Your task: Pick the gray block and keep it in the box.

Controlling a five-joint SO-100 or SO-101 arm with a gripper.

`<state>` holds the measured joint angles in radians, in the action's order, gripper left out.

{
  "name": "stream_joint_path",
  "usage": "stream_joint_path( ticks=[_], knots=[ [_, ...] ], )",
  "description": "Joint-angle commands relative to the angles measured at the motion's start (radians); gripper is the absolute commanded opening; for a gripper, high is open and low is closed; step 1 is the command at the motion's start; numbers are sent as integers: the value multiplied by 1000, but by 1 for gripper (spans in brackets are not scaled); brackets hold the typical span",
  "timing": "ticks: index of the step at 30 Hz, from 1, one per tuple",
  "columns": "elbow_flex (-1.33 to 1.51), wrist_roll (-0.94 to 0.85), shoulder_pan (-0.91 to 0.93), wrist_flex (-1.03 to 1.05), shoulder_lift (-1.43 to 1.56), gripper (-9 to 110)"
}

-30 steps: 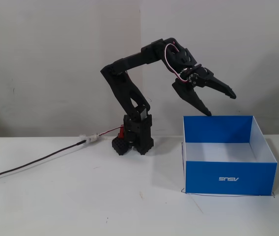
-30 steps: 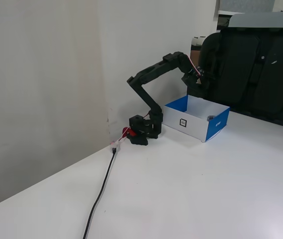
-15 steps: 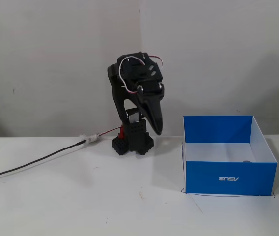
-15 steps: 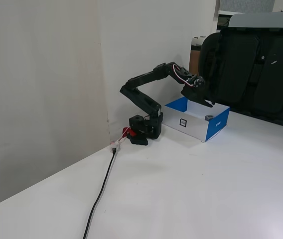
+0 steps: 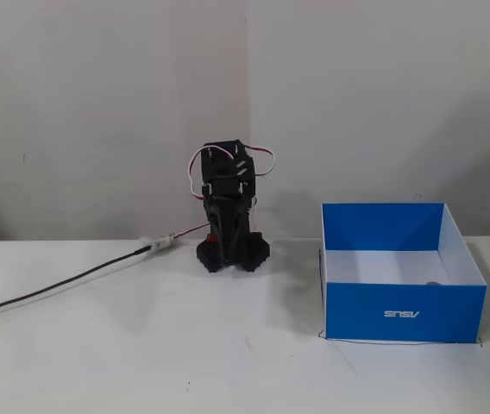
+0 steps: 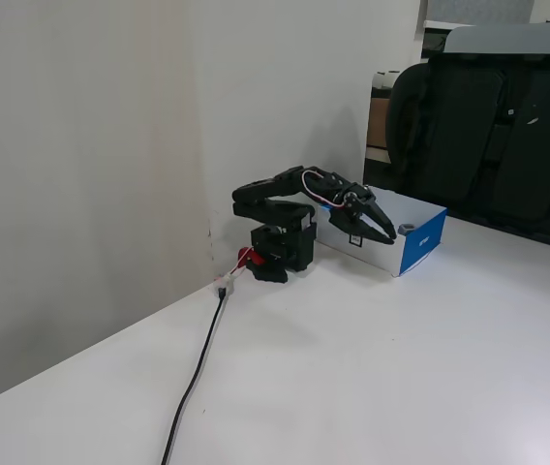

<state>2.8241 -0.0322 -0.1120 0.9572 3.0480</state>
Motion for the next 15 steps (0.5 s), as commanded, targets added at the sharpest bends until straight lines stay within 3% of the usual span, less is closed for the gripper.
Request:
stream_joint_path(
  ticks=[1, 6, 9, 15],
  knots=[
    [11, -12, -3, -17, 71, 0],
    [69, -17, -2, 12, 158, 0],
    [156, -23, 2, 97, 368, 0],
    [215, -32, 0, 112, 379, 0]
  ],
)
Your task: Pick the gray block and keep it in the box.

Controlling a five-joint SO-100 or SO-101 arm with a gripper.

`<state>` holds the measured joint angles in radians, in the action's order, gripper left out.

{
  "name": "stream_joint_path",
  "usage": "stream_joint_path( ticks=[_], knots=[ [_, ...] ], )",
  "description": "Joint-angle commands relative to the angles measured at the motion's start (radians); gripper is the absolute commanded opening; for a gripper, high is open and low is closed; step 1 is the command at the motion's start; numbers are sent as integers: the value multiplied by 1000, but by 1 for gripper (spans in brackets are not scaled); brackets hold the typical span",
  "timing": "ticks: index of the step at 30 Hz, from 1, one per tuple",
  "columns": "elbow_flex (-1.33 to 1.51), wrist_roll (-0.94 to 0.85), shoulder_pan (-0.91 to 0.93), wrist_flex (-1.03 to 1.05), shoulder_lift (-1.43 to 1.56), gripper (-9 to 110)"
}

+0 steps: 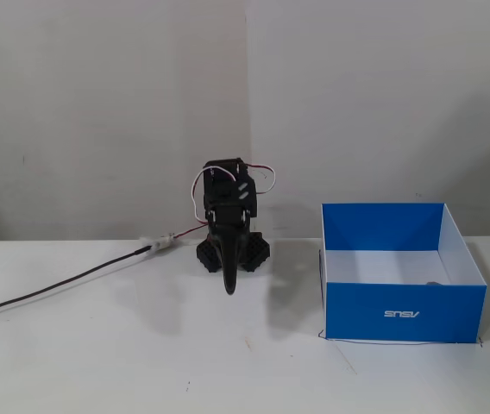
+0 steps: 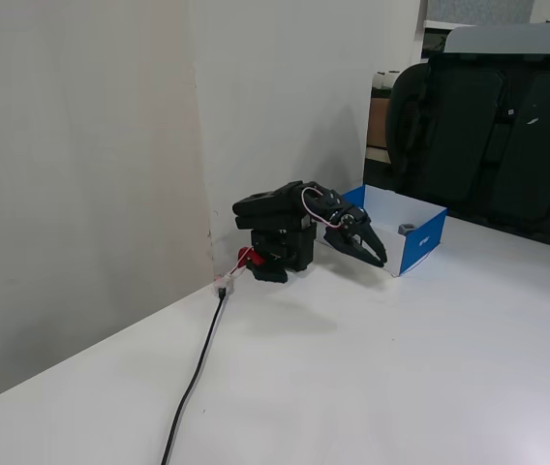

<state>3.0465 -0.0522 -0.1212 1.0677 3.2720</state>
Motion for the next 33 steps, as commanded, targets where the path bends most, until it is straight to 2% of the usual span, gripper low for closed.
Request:
stream_joint_path(
  ticks=[1, 6, 7, 18, 33],
  knots=[
    [-8, -12, 18, 2, 155, 0],
    [3, -3, 48, 3, 156, 0],
    [3, -5, 46, 3, 156, 8],
    [5, -6, 46, 3, 156, 2],
    [5, -6, 46, 3, 156, 0]
  ],
)
